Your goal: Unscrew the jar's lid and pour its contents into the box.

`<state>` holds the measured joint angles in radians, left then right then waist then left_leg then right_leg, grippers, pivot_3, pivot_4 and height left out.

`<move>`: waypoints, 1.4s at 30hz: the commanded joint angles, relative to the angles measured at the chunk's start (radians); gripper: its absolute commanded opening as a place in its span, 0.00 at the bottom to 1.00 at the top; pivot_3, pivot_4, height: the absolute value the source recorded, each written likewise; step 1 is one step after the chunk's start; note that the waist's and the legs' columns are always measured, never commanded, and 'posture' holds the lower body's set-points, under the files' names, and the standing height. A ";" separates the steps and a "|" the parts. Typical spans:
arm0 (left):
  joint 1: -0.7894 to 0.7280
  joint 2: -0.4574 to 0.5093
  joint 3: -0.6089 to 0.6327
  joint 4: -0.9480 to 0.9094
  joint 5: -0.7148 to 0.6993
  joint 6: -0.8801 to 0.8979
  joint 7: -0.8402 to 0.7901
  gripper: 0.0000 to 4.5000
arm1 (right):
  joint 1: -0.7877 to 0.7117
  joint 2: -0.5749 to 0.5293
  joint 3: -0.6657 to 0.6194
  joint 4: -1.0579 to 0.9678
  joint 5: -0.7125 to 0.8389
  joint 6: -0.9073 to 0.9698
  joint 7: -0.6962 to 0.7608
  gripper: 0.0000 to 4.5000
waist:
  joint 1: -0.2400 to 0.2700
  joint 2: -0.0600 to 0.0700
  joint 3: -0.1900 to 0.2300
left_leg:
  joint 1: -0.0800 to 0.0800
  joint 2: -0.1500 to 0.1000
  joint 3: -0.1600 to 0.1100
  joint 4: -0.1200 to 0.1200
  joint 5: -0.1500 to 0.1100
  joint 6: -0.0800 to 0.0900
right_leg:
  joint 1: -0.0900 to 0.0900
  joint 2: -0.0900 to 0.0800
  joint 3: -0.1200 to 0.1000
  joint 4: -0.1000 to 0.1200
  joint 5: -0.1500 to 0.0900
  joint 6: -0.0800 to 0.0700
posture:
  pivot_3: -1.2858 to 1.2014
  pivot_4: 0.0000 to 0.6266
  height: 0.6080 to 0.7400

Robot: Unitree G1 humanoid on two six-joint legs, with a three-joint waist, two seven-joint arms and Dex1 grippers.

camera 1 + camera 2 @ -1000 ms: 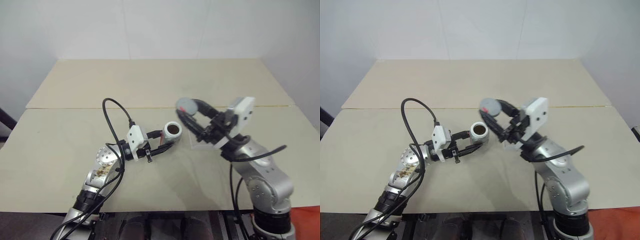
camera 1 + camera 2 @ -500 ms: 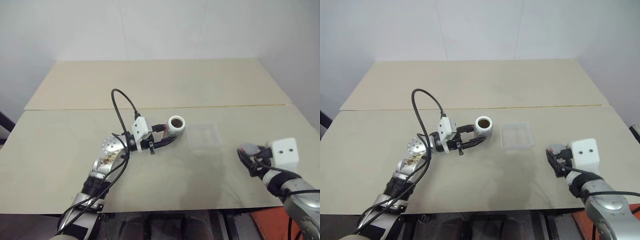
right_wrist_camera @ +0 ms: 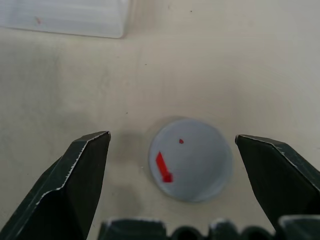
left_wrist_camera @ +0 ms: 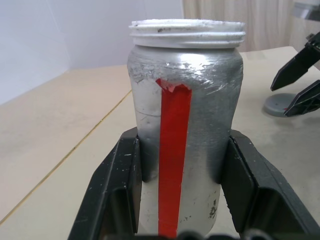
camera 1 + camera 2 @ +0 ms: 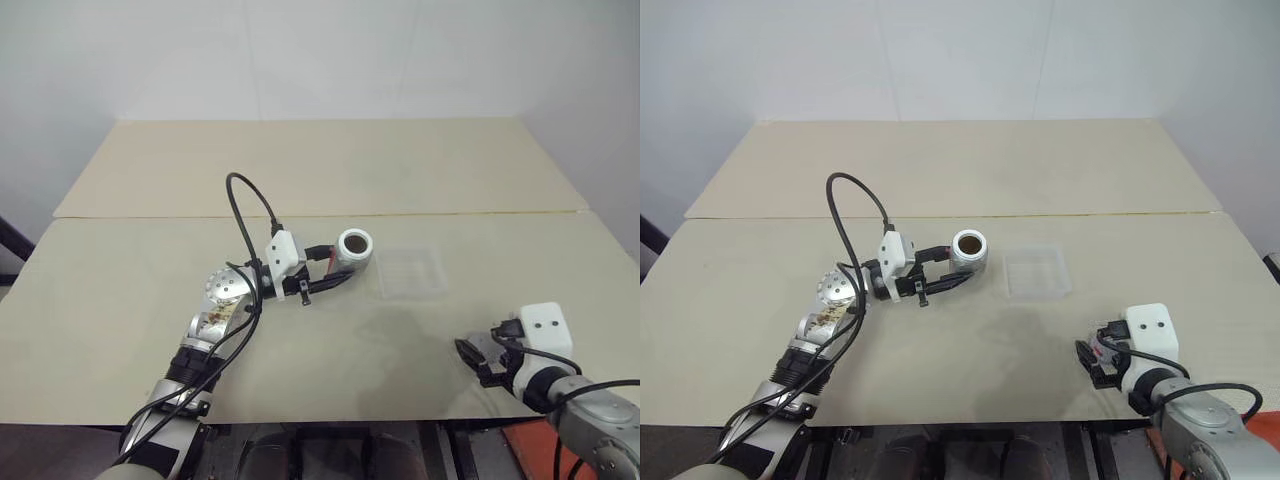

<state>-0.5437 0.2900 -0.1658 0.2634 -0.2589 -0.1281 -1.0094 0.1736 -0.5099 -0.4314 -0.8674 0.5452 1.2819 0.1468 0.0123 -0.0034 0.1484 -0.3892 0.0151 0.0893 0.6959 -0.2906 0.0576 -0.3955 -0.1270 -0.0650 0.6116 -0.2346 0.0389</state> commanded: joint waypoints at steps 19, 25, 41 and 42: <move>-0.391 -0.075 -0.130 0.475 0.417 -0.405 0.262 0.42 | -0.013 -0.158 -0.114 -0.180 0.174 -0.242 0.193 0.99 | 0.008 -0.001 0.001 | 0.000 -0.002 -0.001 0.000 -0.001 0.002 | 0.003 0.000 -0.003 -0.001 0.001 0.001 | 0.52 0.24 1.00; -0.690 -0.085 -0.369 0.781 0.851 -0.631 0.698 0.42 | -0.010 -0.188 -0.076 -0.180 0.211 -0.334 0.118 0.99 | 0.017 -0.003 0.002 | -0.001 -0.003 -0.001 0.000 -0.003 0.006 | 0.003 0.000 -0.003 -0.002 0.001 0.002 | 0.52 0.24 1.00; -1.007 -0.236 -0.929 1.086 1.524 -0.420 1.573 0.42 | 0.095 -0.277 -0.006 -0.180 0.277 -0.530 -0.076 0.99 | 0.027 -0.005 0.003 | -0.014 -0.003 0.000 0.001 -0.001 0.002 | -0.010 -0.001 -0.003 -0.002 0.001 0.004 | 0.52 0.24 1.00; -1.010 -0.236 -0.943 1.090 1.538 -0.414 1.579 0.42 | 0.098 -0.283 -0.002 -0.180 0.282 -0.537 -0.085 0.99 | 0.027 -0.005 0.003 | -0.014 -0.003 0.000 0.001 -0.001 0.002 | -0.010 -0.001 -0.003 -0.001 0.001 0.004 | 0.52 0.24 1.00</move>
<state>-1.5026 0.0579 -1.0945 1.3522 1.2607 -0.5629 0.5392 0.2693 -0.7789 -0.4337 -1.0178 0.8105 0.7878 0.0822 0.0391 -0.0088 0.1516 -0.4029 0.0126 0.0892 0.6966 -0.2916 0.0598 -0.4056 -0.1277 -0.0683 0.6104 -0.2339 0.0428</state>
